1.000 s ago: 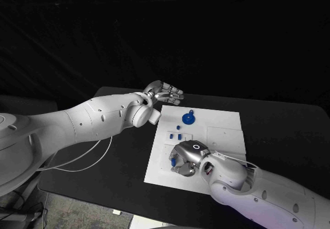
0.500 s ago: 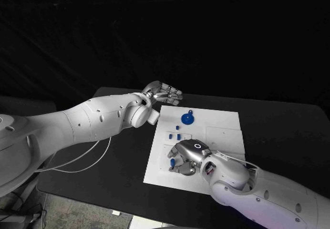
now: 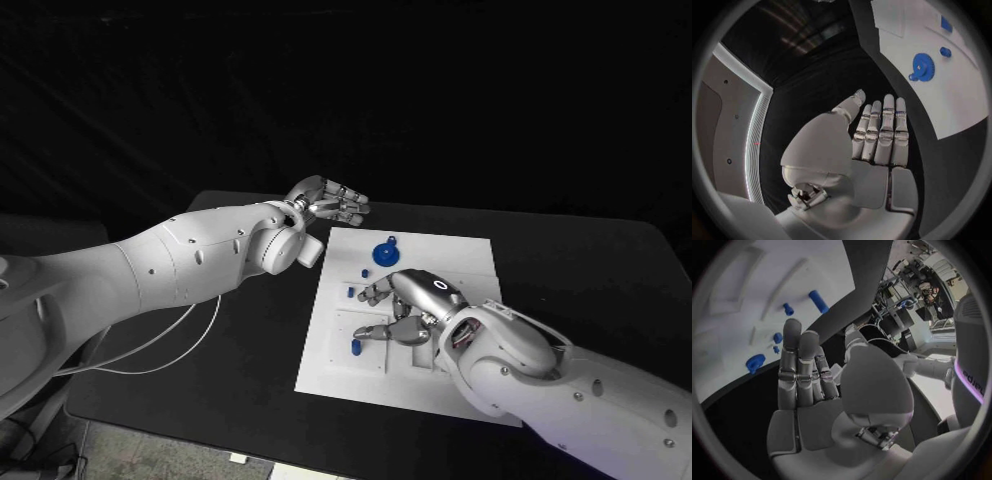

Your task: Assemble the parts on the task board

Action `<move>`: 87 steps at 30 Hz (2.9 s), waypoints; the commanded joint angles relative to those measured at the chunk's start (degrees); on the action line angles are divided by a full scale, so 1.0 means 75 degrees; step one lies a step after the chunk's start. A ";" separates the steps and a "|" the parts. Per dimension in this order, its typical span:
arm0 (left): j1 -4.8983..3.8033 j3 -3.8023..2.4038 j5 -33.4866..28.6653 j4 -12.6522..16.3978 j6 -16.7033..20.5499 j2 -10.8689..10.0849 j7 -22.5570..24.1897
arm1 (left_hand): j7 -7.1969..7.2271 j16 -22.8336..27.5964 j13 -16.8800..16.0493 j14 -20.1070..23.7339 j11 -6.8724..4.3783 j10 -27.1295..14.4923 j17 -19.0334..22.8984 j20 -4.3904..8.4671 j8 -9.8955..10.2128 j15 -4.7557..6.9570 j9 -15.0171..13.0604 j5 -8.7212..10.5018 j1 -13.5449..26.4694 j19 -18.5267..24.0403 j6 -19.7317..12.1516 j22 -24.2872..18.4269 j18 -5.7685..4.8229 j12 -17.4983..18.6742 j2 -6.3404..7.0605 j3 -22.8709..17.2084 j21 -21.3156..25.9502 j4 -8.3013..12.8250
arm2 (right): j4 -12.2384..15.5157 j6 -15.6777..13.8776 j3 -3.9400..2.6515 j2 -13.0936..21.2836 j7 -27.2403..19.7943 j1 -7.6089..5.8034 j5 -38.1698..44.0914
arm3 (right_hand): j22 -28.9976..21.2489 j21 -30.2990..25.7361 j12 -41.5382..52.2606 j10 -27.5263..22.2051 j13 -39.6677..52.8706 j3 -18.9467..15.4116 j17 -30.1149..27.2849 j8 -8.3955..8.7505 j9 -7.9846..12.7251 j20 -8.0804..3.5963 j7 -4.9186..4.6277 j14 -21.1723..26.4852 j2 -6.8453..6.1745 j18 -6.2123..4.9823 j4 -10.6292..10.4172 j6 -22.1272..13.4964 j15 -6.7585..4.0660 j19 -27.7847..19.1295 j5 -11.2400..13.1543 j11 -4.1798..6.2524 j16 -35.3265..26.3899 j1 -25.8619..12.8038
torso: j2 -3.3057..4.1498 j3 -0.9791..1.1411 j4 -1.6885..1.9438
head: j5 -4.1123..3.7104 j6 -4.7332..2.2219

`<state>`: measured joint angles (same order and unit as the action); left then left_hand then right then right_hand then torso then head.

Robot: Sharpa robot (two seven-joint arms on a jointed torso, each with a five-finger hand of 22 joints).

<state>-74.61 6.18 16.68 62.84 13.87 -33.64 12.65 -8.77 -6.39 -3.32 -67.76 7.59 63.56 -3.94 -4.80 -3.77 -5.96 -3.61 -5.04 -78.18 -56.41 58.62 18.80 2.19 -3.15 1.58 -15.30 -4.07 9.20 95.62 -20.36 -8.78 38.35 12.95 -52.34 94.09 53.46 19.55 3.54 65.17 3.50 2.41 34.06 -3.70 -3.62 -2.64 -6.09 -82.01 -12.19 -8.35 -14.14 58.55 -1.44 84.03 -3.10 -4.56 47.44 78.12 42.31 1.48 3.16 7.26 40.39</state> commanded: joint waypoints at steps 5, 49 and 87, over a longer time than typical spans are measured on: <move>0.0002 -0.0004 -0.0043 0.0076 -0.0131 -0.0154 0.0082 | 0.0010 0.0038 -0.0010 0.0038 0.0002 -0.0041 -0.0014 -0.0007 0.0000 0.0006 -0.0004 -0.0018 0.0003 -0.0042 -0.0067 -0.0038 -0.0028 -0.0033 -0.0028 0.0030 -0.0034 0.0017 | 0.0014 -0.0009 -0.0396 0.0865 -0.0326 -0.0314 -0.2124 | 0.0026 0.0112 0.0396 0.1709 0.0374 0.0295 0.0090 0.0008 -0.0022 -0.0245 0.0068 -0.0001 0.0736 0.0147 0.0705 0.0675 -0.0262 0.0252 -0.0645 0.0425 -0.0016 -0.0351 | -0.0052 0.0003 -0.0095 | -0.0181 -0.0173; 0.0180 0.0021 -0.0707 0.1447 -0.0245 -0.1358 0.0926 | 0.0196 0.0340 -0.0025 0.0198 -0.0114 -0.0061 -0.0029 -0.0198 -0.0008 -0.0147 -0.0005 0.0143 0.0597 -0.0256 -0.0364 -0.1565 0.0027 -0.0033 0.0284 0.2403 -0.0036 -0.1562 | -0.0004 0.4093 0.0067 0.2489 0.4028 -0.0806 -0.4147 | 0.2603 0.3046 0.9185 0.2147 0.9994 0.0965 0.3668 0.0013 -0.1236 -0.0459 0.0189 -0.0133 0.0611 0.0436 0.0646 0.0378 -0.0449 0.0345 -0.1016 0.0670 0.2083 -0.2002 | -0.0274 -0.0069 -0.0148 | -0.1110 -0.0010; 0.0195 0.0022 -0.0773 0.1456 -0.0820 -0.1269 0.0805 | -0.0067 0.0339 -0.0028 0.0239 -0.0009 0.0248 -0.0024 -0.0205 0.0011 -0.0156 0.0011 0.0104 0.0757 -0.0310 -0.0813 -0.1827 0.0040 -0.0040 0.0262 0.2393 -0.0059 -0.1687 | -0.0663 0.3810 0.0641 0.1415 0.4067 -0.0805 -0.3831 | 0.2816 0.2825 0.9107 0.2159 1.0056 0.1080 0.3686 0.0010 -0.0865 -0.0435 0.0190 -0.0148 0.0602 0.0448 0.0517 0.0497 -0.0428 0.0381 -0.0803 0.0666 0.2021 -0.1820 | -0.0262 -0.0061 -0.0145 | -0.0858 0.0149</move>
<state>-73.13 6.39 11.53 73.58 9.75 -43.29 18.30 -9.29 -3.99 -3.44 -66.32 7.49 65.12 -4.17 -6.24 -3.77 -6.97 -3.56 -4.48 -72.94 -58.45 52.80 5.19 2.19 -3.15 3.60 2.45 -4.30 -3.43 90.90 8.17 -4.54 49.37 39.69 -59.04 64.41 74.58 41.01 72.03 81.42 74.93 10.72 61.64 -3.98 -19.48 -6.23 -4.42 -83.01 -7.92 -4.82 -10.21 62.58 -4.89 84.14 -9.11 0.51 62.84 64.35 40.33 0.93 1.92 0.66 41.33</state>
